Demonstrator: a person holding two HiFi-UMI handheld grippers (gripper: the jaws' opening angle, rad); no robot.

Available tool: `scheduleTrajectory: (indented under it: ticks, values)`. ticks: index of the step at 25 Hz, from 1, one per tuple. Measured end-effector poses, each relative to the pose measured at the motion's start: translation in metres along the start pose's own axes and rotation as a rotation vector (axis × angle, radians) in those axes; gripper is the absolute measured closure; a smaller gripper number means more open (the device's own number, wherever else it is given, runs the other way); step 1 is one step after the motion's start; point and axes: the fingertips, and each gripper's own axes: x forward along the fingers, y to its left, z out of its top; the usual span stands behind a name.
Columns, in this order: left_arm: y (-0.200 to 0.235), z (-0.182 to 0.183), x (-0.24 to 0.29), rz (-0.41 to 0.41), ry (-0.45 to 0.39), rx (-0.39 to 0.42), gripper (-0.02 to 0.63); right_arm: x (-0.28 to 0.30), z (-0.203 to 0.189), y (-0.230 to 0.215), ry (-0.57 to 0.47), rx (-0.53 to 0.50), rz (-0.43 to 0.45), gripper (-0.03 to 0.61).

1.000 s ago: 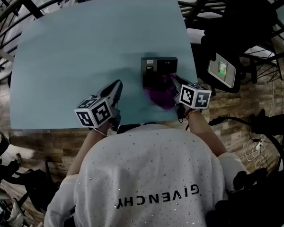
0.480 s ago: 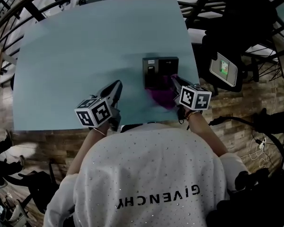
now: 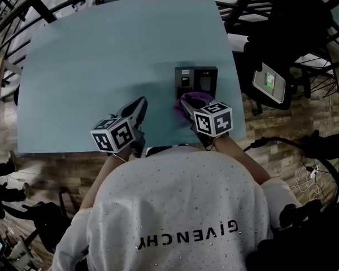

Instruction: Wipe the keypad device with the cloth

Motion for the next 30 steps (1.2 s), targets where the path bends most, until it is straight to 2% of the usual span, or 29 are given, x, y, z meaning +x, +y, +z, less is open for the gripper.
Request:
scheduleTrajectory:
  ticks: [11,24,30]
  values:
    - [0.013,0.000,-0.012,0.023,0.001,-0.001,0.614,0.014,-0.008,-0.001,0.011,0.092,-0.004,0.560]
    - [-0.003,-0.006,0.004,-0.010,0.017,0.009,0.614,-0.026,-0.018,-0.057,-0.058,0.249,-0.122,0.558]
    - [-0.011,-0.007,0.011,-0.014,0.025,0.012,0.614,-0.036,-0.019,-0.076,-0.079,0.292,-0.141,0.560]
